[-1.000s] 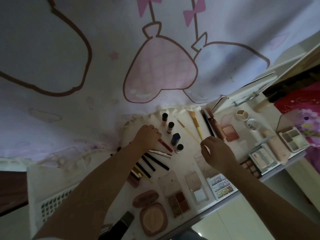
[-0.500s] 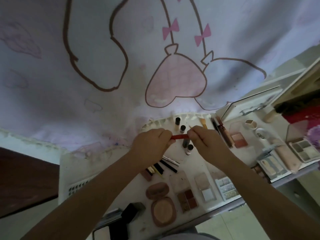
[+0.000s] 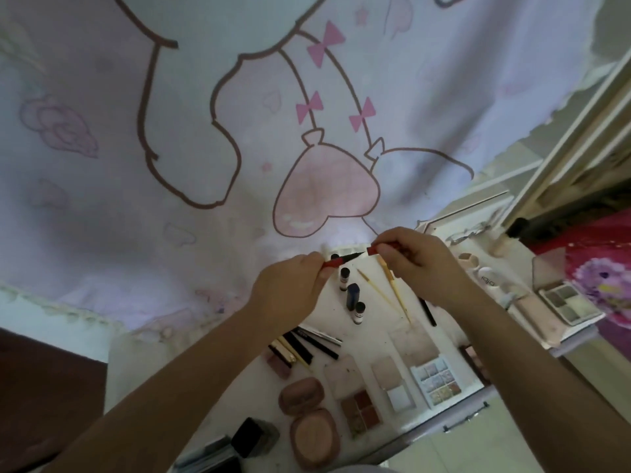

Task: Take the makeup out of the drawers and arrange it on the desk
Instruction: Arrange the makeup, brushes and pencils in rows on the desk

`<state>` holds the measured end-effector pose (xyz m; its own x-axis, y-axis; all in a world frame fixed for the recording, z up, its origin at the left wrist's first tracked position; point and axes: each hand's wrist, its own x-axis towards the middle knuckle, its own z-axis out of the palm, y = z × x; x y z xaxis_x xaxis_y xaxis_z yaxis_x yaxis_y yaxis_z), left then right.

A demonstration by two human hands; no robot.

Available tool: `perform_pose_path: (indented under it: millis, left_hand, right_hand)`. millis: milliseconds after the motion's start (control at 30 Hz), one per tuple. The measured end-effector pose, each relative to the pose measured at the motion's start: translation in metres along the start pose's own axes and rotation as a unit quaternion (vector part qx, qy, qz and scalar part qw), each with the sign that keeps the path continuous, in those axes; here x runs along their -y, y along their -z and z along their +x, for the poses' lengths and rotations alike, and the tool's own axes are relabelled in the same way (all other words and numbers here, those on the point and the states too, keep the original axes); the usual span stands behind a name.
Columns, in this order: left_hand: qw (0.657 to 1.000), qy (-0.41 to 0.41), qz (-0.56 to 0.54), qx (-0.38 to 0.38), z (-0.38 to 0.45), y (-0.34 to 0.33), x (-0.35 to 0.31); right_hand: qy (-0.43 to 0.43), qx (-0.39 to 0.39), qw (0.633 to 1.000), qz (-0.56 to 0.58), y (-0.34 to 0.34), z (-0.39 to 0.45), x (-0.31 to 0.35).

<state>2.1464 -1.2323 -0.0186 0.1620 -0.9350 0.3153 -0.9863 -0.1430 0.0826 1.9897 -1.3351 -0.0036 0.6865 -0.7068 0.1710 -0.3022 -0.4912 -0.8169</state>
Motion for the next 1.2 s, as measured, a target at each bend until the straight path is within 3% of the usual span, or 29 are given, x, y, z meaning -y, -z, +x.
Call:
perform_pose_path:
  millis: [233,533,600,700,933,1067,1200]
  left_hand:
    - [0.999,-0.012,-0.014,0.05,-0.004,-0.001,-0.006]
    - [0.999,-0.033,-0.024,-0.011,-0.003,-0.01,-0.015]
    - [0.998,-0.029,-0.046,0.018,-0.003,-0.015,-0.021]
    - [0.987,0.008,-0.095,0.131,-0.001,-0.02,-0.031]
    - [0.963,0.033,-0.196,0.182,0.004,-0.039,-0.057]
    - [0.933,0.061,-0.274,0.225,0.004,-0.059,-0.083]
    - [0.89,0.131,-0.338,0.276,0.002,-0.089,-0.108]
  right_hand:
    - [-0.01,0.018,1.0,0.007,0.004,-0.004,-0.003]
    - [-0.016,0.029,0.999,0.032,0.004,-0.007,-0.013]
    - [-0.02,0.036,0.998,0.044,0.006,-0.007,-0.015]
    - [-0.033,0.053,0.996,0.067,0.01,-0.007,-0.021]
    - [-0.068,0.09,0.992,0.063,0.021,-0.01,-0.047]
    - [-0.071,0.163,0.984,-0.014,0.026,-0.015,-0.069]
    - [-0.047,0.103,0.992,-0.058,0.038,-0.022,-0.092]
